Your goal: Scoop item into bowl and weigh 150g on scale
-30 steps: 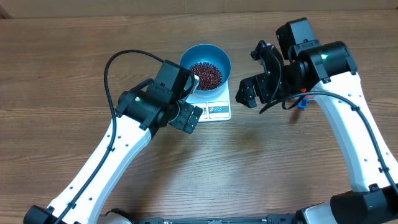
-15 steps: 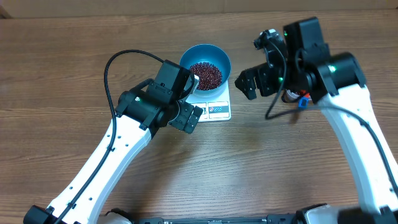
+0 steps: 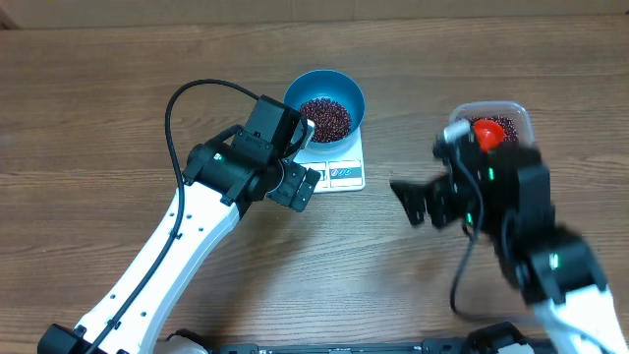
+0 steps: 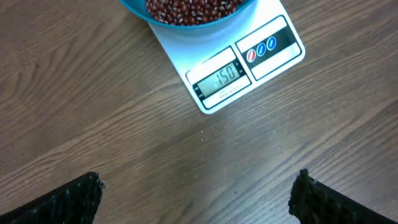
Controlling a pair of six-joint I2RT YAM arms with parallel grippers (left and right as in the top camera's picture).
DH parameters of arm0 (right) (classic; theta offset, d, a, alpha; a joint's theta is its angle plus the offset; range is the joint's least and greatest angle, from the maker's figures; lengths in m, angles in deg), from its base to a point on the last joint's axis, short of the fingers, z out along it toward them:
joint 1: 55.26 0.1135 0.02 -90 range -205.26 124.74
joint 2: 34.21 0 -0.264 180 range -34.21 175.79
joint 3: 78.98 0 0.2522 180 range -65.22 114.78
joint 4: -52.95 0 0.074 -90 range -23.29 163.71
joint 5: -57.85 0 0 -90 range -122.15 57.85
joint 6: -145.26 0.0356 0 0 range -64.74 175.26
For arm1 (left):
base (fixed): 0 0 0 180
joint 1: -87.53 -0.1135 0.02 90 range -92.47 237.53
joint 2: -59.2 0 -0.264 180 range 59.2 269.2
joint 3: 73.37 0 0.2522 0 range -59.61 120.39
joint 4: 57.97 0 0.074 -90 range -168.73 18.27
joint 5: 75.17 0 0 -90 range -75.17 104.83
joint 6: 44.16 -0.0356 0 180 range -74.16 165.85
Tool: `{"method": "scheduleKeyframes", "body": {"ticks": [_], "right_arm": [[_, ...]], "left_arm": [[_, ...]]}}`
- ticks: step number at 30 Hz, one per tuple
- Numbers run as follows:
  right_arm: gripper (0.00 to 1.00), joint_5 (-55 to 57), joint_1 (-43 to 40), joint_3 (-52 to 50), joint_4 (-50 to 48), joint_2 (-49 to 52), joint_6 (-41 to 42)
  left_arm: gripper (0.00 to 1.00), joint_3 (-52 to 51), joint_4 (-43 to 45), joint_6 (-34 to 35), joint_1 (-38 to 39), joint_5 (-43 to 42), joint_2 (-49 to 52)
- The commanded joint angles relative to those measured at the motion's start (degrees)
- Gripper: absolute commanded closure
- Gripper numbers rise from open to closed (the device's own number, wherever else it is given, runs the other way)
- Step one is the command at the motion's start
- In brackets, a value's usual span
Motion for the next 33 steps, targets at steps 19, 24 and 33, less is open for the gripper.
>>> {"method": "scheduleKeyframes", "body": {"ticks": [19, 24, 33], "right_arm": [[0.0, 0.35, 0.0, -38.56, -16.74, -45.7, 0.0], [0.0, 0.42, 0.0, -46.25, -29.51, -50.1, 0.07], [0.0, 3.85, 0.0, -49.42, -37.2, -50.27, 0.0]], "left_arm": [[0.0, 0.11, 0.07, -0.92, 0.02, -0.63, -0.68], [0.0, 0.11, 0.07, -0.9, 0.02, -0.63, -0.68], [0.0, 0.11, 0.07, -0.9, 0.02, -0.63, -0.68]]}}
